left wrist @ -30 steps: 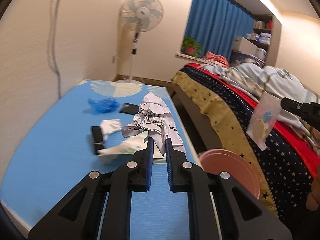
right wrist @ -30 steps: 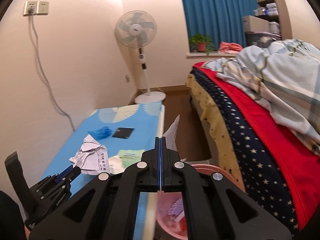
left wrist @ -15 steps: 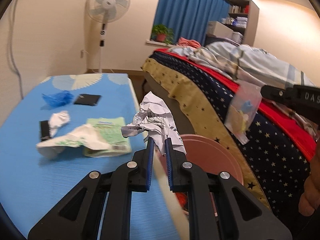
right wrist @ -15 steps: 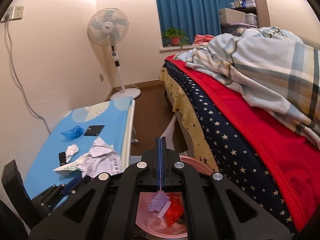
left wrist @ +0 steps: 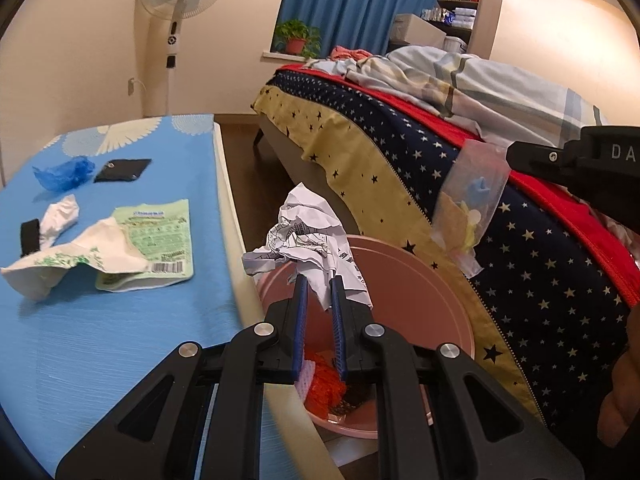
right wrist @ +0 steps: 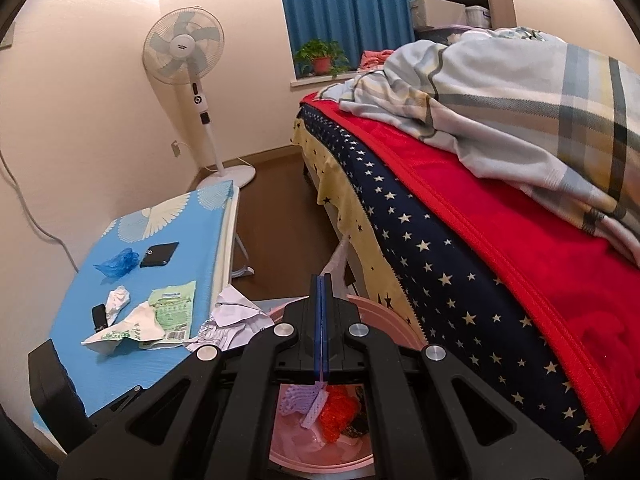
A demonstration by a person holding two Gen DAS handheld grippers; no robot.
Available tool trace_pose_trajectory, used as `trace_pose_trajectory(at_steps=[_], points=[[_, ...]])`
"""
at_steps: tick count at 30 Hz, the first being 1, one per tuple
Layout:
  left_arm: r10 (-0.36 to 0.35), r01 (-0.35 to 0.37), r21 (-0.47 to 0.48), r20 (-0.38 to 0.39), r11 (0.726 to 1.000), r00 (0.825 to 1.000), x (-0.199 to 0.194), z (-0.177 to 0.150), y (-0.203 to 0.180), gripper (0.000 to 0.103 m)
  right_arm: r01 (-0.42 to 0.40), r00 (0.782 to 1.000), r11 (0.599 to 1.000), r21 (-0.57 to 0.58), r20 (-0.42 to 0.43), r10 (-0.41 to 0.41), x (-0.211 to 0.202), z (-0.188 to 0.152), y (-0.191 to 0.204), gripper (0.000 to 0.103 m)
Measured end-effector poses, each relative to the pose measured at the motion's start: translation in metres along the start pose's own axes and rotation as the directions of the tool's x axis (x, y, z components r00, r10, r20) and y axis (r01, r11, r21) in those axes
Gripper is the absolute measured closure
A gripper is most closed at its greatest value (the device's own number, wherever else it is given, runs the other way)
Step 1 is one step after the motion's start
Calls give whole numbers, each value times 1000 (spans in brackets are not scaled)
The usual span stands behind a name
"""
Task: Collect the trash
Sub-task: 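Carry the paper in the left tool and bag in the right tool over the pink bin, then open both tools to drop the paper and bag into the pink bin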
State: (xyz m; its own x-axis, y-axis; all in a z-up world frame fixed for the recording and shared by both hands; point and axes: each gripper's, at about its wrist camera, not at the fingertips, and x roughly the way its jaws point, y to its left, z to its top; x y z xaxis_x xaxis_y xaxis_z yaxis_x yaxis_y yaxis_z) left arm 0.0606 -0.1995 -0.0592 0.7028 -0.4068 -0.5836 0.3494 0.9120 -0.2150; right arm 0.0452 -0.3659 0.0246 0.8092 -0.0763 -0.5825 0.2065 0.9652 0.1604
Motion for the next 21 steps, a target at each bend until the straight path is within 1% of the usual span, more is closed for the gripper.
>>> trace_pose_trajectory(at_steps=[12, 21], points=[[-23, 23, 5, -47, 1000, 999, 15, -7, -4, 91, 14, 999, 999, 28, -38, -13, 11, -3, -6, 103], [-30, 31, 10, -63, 999, 998, 18, -8, -5, 91, 15, 999, 1000, 23, -47, -14, 12, -5, -5, 103]])
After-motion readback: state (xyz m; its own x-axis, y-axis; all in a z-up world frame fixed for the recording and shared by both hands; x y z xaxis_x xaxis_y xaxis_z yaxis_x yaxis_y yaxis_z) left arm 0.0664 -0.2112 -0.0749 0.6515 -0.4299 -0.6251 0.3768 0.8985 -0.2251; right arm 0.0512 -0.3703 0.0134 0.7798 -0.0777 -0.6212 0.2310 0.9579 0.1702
